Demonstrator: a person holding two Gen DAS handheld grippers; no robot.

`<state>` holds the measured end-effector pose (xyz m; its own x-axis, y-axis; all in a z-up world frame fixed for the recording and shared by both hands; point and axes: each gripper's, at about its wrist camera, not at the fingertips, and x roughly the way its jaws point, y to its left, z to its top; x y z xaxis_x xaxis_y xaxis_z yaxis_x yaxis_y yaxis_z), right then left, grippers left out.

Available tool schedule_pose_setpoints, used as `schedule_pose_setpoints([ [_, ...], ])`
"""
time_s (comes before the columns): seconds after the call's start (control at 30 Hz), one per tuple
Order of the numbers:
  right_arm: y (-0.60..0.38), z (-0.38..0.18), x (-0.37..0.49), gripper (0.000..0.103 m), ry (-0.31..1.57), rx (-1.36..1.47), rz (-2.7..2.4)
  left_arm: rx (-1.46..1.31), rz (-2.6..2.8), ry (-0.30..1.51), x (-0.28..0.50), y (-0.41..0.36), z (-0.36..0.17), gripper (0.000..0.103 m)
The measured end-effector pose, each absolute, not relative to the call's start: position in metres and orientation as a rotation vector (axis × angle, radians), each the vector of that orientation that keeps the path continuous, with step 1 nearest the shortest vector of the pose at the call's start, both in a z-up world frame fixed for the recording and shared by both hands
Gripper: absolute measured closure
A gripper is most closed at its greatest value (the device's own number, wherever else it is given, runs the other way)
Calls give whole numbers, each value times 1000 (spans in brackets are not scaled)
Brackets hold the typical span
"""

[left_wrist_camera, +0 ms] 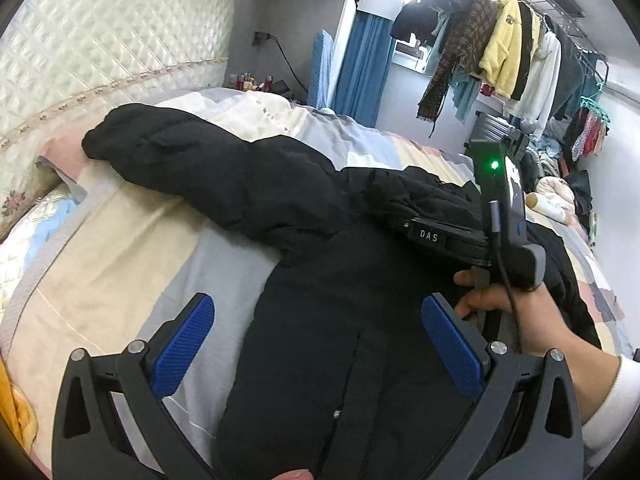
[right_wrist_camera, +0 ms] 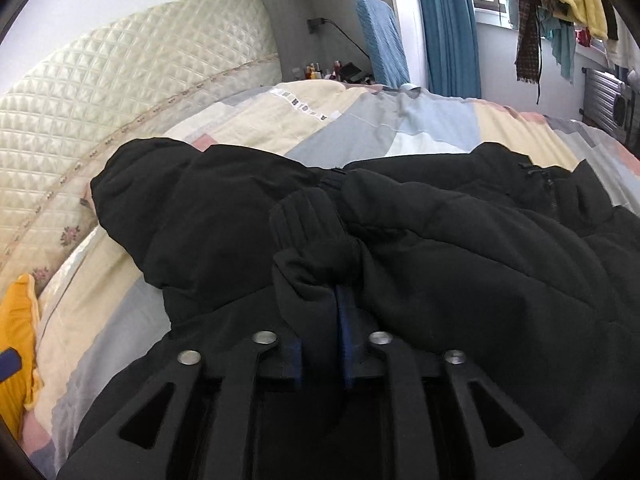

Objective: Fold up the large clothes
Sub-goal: 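Lay the sleeve on the jacket body and open the right gripper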

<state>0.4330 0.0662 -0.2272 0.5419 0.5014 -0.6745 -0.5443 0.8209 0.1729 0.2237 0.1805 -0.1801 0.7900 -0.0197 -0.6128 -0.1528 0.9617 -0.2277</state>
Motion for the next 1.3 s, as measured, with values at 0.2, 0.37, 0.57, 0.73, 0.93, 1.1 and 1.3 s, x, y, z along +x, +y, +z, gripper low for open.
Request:
schedule_pose_setpoints([
  [0.2, 56, -195, 404, 39, 755, -104, 669, -278, 53, 651, 218, 175, -174, 0],
  [0.37, 24, -156, 382, 39, 671, -124, 631, -241, 45, 627, 209, 163, -166, 0],
  [0.57, -39, -121, 368, 39, 593, -78, 544, -223, 28, 626, 210, 150, -167, 0],
  [0.73, -91, -112, 358, 39, 559, -45, 468, -182, 20, 646, 206, 134, -163, 0],
  [0.93, -154, -129, 349, 39, 560, -20, 383, -141, -7, 645, 202, 113, -162, 0],
  [1.1, -200, -159, 353, 39, 627, 10, 302, -133, 7, 661, 205, 103, -166, 0],
  [1.3, -240, -188, 350, 39, 671, 8, 239, -101, 7, 680, 208, 93, -173, 0],
])
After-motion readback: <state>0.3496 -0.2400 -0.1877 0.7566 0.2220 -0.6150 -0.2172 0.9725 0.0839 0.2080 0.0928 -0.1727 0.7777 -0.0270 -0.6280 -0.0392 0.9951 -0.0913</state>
